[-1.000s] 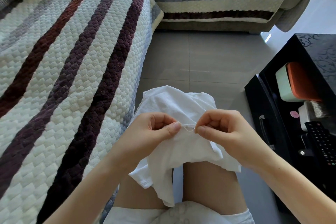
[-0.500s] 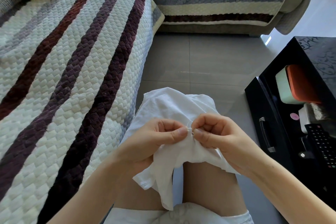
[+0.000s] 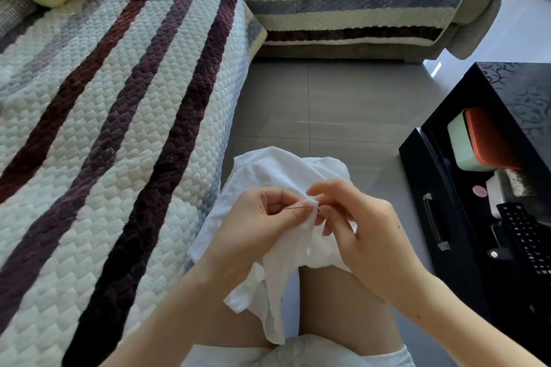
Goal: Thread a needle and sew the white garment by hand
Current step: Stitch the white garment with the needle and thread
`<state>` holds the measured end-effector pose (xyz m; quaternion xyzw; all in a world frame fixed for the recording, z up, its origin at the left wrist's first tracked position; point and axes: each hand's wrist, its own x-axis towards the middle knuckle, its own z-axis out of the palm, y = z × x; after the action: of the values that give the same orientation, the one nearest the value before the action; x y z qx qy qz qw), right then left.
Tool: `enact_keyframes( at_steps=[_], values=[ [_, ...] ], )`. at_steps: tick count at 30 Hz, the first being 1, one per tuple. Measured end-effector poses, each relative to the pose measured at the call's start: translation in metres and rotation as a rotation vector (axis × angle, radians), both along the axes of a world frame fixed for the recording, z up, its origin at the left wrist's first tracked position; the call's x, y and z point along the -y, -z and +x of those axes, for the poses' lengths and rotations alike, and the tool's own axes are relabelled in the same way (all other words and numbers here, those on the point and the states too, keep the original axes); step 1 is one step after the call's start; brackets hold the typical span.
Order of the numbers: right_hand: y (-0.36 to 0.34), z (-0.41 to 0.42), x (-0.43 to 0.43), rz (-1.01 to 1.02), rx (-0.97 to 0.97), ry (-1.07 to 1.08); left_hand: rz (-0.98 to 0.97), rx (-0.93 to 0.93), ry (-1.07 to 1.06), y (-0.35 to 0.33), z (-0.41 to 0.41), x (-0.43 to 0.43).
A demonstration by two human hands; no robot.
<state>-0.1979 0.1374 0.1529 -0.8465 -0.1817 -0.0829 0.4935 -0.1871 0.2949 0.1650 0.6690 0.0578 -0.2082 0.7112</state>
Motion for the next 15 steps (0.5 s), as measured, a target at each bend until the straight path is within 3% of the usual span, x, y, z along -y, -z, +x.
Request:
enact_keyframes(
  at_steps=[5,9,12,15],
  values=[
    [0.002,-0.002,-0.001,0.106,-0.023,0.008,0.07,0.062,-0.046,0.006,0.001,0.005],
    [-0.001,0.001,0.001,0.005,0.154,0.209,0.079,0.074,-0.017,0.007,-0.001,0.006],
    [-0.027,0.003,0.009,0.451,-0.015,0.074,0.269,0.135,-0.071,0.014,-0.001,0.001],
    [-0.053,0.016,0.038,0.974,-0.315,-0.24,0.284,0.102,-0.084,0.018,-0.002,-0.009]
  ],
)
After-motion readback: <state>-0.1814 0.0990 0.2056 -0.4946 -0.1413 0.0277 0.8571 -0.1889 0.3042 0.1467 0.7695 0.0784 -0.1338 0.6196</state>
